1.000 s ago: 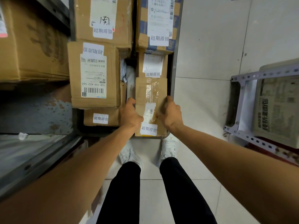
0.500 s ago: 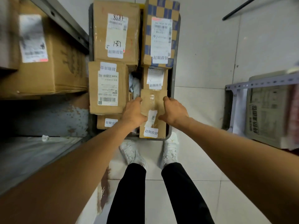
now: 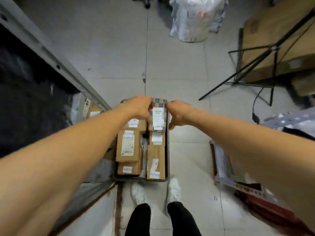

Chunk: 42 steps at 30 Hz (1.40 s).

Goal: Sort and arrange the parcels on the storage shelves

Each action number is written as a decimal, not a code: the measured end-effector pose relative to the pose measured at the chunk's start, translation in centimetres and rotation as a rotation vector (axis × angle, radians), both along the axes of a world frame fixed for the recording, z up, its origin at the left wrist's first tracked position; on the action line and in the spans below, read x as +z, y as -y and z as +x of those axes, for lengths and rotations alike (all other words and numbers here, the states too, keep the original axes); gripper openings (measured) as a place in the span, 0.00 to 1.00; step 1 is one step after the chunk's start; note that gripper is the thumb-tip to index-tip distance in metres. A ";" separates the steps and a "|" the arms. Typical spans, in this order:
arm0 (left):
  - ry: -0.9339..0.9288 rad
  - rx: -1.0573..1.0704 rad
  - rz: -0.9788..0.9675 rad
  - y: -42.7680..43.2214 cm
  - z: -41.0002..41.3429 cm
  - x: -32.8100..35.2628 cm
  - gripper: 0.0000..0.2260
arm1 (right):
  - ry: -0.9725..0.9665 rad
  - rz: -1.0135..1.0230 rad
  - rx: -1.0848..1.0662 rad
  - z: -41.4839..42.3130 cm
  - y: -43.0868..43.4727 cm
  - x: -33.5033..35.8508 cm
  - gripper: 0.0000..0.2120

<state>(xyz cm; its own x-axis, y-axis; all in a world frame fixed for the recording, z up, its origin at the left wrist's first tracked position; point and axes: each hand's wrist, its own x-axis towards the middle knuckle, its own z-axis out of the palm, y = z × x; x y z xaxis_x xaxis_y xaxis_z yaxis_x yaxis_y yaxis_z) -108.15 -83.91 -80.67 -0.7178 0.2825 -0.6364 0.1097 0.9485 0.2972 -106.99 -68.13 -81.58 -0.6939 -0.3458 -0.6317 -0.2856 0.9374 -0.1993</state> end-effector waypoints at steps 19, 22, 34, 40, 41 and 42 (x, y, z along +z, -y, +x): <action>-0.502 0.138 -0.007 5.0 6.0 37.2 0.21 | -0.629 -0.171 0.368 0.7 0.1 38.1 0.33; -0.533 0.209 -0.012 7.2 9.1 39.2 0.20 | -0.650 -0.230 0.404 2.4 2.2 39.6 0.33; -0.648 0.563 0.040 11.5 25.7 39.9 0.19 | -0.592 -0.326 0.760 14.9 10.5 42.3 0.28; -0.650 0.750 0.049 11.7 35.4 40.0 0.20 | -0.623 -0.419 0.917 21.4 13.1 43.0 0.23; -0.639 0.780 0.041 11.8 37.3 40.3 0.21 | -0.627 -0.417 0.937 22.4 13.4 43.0 0.25; -0.632 0.805 0.027 12.0 39.1 40.7 0.21 | -0.628 -0.425 0.957 23.4 13.6 43.0 0.26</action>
<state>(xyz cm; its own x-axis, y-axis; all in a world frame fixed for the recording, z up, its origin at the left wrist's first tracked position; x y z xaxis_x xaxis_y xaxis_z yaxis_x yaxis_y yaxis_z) -69.07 -95.91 -40.02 -0.9028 -0.4232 -0.0768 -0.4131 0.8035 0.4287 -83.57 -81.76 -38.53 -0.1900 -0.9817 0.0097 -0.9817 0.1898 -0.0176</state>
